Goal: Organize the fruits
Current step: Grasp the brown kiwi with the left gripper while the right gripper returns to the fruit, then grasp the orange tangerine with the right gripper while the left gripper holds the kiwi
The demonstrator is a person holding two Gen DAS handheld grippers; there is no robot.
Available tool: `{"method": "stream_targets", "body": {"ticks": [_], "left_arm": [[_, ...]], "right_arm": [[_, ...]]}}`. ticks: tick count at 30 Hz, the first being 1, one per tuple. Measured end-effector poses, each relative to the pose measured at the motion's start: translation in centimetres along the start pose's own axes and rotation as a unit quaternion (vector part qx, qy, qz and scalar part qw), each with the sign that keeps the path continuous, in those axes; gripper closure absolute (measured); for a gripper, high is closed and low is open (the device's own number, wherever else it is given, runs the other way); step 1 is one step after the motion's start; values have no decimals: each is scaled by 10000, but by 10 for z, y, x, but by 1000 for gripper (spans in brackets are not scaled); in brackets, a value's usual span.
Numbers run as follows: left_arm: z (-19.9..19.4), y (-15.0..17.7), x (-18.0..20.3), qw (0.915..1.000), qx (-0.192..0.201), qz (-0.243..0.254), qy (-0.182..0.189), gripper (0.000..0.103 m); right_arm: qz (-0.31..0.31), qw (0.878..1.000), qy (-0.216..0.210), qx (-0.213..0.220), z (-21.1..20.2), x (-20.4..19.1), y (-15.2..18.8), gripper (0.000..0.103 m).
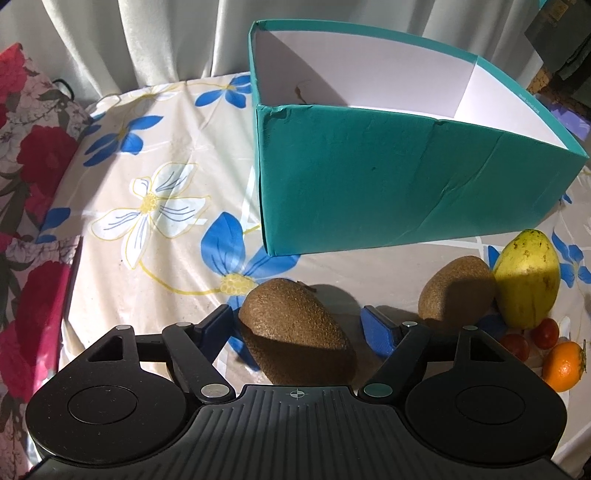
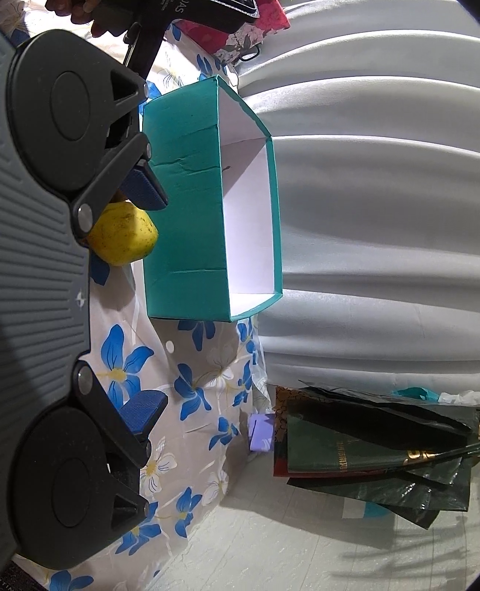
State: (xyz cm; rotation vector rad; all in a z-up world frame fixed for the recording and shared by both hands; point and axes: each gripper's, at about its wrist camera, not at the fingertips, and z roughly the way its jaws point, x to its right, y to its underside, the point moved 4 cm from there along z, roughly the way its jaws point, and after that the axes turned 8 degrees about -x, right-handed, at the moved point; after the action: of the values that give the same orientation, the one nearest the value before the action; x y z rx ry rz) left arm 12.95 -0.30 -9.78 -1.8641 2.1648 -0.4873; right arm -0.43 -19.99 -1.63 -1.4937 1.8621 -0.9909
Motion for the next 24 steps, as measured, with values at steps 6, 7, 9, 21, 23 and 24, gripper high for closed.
{"method": "stream_targets", "body": {"ticks": [6,7,9,21,23,24], "left_arm": [[-1,-1,1,9999,18,51,-108,39],[-1,-1,0,9999,13,37,-99,39],[-1,-1,0,9999,11,61,-104,41],[-47,11,6,9989,290,166,340,42],[-54,11,7,9985,354,220,368,42],[-57,11,8,9983,383,237,366,42]], "right_arm": [[-22,9999,82,-114,0,3,5,0],[-24,9999,85,-142,1,3,6,0],[-31,9998,92,-182,2,2,7,0],[-213,9964,115,-814,24,-8,30,9],[-259,9949,73,-975,30,-12,36,14],[-265,9942,55,-1044,33,-14,39,16]]}}
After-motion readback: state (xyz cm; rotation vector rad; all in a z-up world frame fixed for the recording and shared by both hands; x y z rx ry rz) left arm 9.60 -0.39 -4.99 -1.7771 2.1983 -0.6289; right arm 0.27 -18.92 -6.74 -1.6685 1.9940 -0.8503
